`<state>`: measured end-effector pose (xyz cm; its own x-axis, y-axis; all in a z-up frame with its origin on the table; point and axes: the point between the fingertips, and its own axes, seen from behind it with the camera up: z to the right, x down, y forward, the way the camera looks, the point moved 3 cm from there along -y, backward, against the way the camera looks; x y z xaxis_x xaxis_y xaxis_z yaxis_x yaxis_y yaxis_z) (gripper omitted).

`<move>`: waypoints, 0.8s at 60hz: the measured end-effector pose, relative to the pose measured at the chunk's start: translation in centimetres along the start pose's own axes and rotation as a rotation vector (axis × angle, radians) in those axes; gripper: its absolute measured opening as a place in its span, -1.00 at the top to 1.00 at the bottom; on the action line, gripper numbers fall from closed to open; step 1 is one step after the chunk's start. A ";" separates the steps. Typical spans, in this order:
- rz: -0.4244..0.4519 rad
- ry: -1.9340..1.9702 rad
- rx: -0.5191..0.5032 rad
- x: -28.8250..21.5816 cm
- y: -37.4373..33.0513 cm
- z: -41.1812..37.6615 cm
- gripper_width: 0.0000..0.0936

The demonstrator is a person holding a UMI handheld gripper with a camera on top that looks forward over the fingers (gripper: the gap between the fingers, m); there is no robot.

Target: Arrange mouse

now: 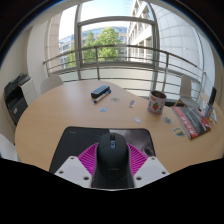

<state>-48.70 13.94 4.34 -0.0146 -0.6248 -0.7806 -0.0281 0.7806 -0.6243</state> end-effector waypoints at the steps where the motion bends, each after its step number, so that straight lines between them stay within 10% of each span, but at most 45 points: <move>1: -0.014 -0.001 0.000 0.5 0.4 -0.1 0.12; 11: -0.072 -0.012 -0.021 2.5 1.9 -0.7 -0.18; 17: -0.059 -0.033 -0.006 1.3 0.4 -0.7 -0.84; 48: 0.119 -0.024 0.100 -1.9 -22.2 -2.5 -0.81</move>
<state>-50.52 -2.26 19.75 0.0122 -0.5287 -0.8487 0.0718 0.8471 -0.5266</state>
